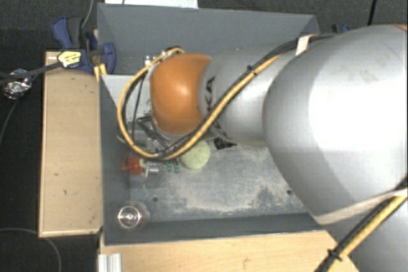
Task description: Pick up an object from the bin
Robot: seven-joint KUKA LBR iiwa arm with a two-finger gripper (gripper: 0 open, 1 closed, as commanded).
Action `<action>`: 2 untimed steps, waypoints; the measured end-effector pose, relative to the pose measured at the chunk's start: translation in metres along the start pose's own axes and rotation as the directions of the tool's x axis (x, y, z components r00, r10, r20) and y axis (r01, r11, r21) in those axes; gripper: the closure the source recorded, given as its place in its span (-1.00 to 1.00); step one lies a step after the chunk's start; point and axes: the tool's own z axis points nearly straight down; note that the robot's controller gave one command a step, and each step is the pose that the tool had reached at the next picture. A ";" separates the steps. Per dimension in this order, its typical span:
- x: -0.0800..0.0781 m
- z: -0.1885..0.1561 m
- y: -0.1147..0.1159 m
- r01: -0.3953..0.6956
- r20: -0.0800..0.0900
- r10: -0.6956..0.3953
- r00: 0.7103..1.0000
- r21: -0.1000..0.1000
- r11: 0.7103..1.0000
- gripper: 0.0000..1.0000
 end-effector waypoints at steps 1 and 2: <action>-0.007 0.010 -0.010 -0.043 0.000 0.043 0.999 0.002 0.999 1.00; -0.007 0.010 -0.010 -0.043 0.000 0.043 0.999 0.002 0.999 1.00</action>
Offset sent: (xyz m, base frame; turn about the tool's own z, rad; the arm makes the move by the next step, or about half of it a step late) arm 0.0000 0.0000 0.0000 0.0000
